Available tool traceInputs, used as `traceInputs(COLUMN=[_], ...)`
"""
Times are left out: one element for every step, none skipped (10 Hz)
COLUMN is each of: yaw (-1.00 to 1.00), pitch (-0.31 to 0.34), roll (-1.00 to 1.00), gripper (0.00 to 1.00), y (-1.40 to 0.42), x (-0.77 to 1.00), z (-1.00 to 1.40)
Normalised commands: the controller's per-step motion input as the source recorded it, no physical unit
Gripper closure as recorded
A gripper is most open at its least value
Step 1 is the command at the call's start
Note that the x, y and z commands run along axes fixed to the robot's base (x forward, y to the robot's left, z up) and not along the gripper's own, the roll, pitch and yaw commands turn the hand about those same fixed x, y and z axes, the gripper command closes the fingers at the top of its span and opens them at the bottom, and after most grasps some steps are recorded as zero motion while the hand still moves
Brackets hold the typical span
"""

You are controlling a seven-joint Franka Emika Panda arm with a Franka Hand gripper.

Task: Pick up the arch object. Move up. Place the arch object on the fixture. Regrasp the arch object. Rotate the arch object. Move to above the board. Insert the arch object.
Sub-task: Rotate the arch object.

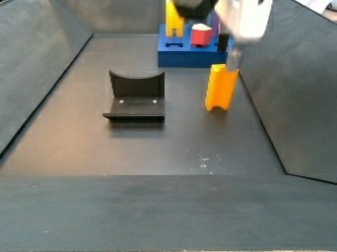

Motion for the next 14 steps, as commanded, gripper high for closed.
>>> traceInputs(yaw=[-0.02, 1.0, 1.0, 1.0, 1.0, 1.0, 1.0, 1.0, 1.0, 1.0, 1.0, 1.0, 1.0, 1.0], pitch=[0.055, 0.01, 0.008, 0.005, 0.004, 0.004, 0.004, 0.003, 0.003, 0.003, 0.003, 0.003, 0.003, 0.003], roll=[-0.18, -0.03, -0.03, -0.03, -0.03, -0.03, -0.03, -0.03, -0.03, -0.04, -0.04, -0.04, -0.05, -0.05], gripper=[0.0, 0.0, 0.0, 0.0, 0.0, 0.0, 0.0, 0.0, 0.0, 0.0, 0.0, 0.0, 0.0, 0.0], y=[0.02, 0.0, 0.0, -0.01, -0.01, -0.01, -0.01, -0.01, -0.01, -0.01, -0.01, -0.01, -0.01, -0.01], x=[0.0, 0.0, 0.02, 0.04, 0.04, 0.04, 0.04, 0.04, 0.05, 0.05, 0.05, 0.05, 0.05, 0.05], z=[0.23, 0.0, -0.12, -0.07, -0.05, -0.05, -0.05, -0.04, -0.03, -0.03, -0.03, -0.03, -0.03, -0.03])
